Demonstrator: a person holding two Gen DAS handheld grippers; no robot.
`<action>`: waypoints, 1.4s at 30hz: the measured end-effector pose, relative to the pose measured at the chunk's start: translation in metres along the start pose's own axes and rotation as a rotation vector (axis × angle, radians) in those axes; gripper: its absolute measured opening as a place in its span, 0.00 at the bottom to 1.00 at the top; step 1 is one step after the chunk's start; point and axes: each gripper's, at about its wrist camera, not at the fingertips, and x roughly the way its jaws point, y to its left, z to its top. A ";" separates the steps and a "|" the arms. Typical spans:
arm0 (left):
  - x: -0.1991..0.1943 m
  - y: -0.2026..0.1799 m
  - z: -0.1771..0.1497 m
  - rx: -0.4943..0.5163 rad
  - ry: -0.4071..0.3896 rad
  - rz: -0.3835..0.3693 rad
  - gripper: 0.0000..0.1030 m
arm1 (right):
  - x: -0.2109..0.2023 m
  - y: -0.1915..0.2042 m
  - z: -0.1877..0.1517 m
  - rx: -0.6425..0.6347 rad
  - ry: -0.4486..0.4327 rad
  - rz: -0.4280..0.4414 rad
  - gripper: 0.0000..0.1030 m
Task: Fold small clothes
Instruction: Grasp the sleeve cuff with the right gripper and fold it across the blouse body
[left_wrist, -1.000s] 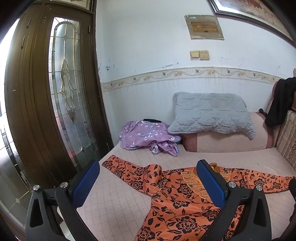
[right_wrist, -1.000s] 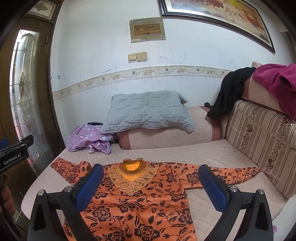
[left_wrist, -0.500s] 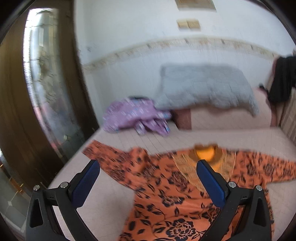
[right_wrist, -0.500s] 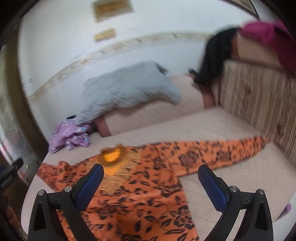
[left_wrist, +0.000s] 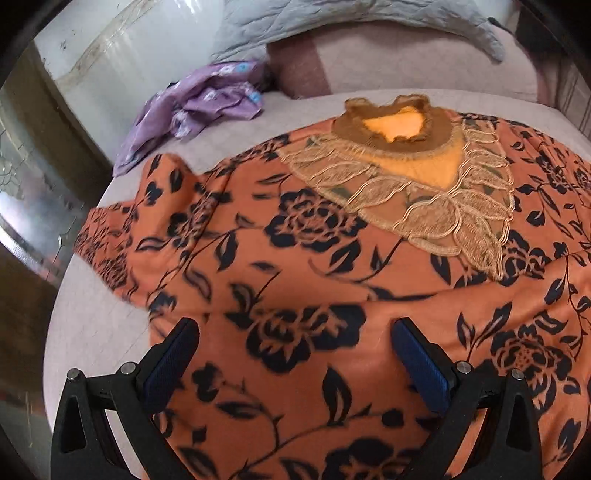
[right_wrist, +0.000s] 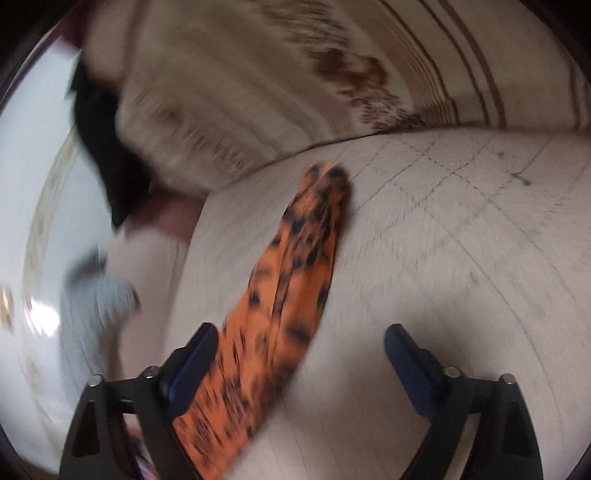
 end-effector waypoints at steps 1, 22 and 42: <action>0.001 -0.001 0.000 -0.005 0.001 -0.012 1.00 | 0.014 -0.003 0.010 0.024 0.003 0.023 0.81; -0.035 0.113 0.000 -0.310 -0.038 -0.006 1.00 | -0.063 0.262 -0.166 -0.626 0.166 0.352 0.11; -0.025 0.045 -0.001 -0.083 -0.037 -0.063 1.00 | -0.008 0.062 -0.090 -0.125 0.136 0.147 0.80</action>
